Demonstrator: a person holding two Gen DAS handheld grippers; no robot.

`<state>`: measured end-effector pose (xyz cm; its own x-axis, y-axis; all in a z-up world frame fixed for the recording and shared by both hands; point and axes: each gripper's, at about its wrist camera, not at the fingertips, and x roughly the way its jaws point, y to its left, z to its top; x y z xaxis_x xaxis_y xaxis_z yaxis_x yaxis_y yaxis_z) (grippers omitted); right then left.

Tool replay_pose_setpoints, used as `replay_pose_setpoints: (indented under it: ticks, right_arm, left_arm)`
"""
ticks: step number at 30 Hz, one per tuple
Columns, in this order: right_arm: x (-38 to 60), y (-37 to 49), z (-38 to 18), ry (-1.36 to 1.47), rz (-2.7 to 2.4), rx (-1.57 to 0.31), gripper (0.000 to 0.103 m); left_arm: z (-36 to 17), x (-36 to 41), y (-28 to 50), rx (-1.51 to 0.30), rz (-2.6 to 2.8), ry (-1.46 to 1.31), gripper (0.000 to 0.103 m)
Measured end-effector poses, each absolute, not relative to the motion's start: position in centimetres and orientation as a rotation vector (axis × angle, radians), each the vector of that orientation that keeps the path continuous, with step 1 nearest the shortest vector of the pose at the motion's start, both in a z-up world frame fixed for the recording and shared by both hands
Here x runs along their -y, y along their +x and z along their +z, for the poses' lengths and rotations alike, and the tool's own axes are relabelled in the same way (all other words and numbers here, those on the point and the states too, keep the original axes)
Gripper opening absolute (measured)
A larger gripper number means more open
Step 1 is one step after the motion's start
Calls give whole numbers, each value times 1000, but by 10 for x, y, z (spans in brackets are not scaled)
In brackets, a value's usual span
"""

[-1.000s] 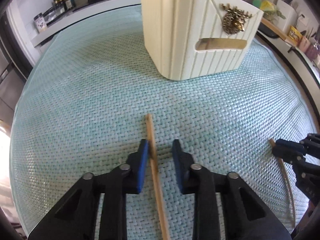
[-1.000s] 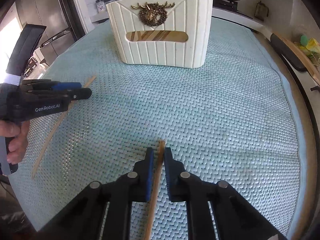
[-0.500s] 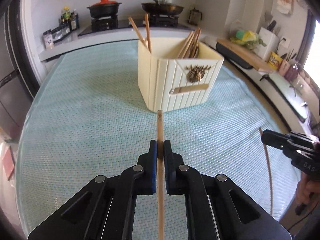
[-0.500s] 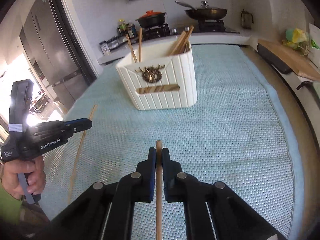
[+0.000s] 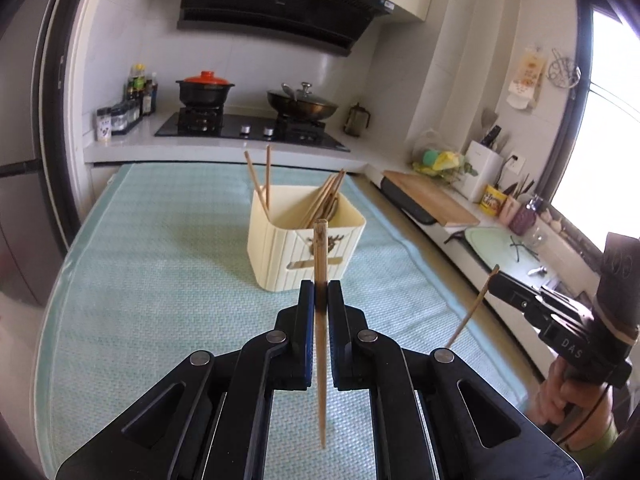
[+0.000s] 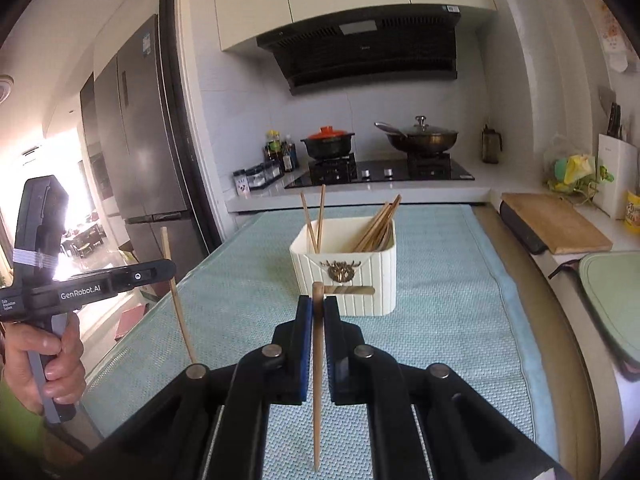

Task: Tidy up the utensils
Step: 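Lift both chopsticks upright and carry them over the white holder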

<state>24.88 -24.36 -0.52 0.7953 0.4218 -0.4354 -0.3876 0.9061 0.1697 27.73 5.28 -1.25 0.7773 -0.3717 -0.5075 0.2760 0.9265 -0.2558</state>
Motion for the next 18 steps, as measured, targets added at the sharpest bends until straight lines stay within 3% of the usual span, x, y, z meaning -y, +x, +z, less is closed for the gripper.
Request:
replay_pose_setpoints:
  ticks: [18]
  right_arm:
    - [246, 239, 25, 63, 424, -379, 6]
  left_arm:
    - [-2, -51, 268, -523, -329, -149, 5]
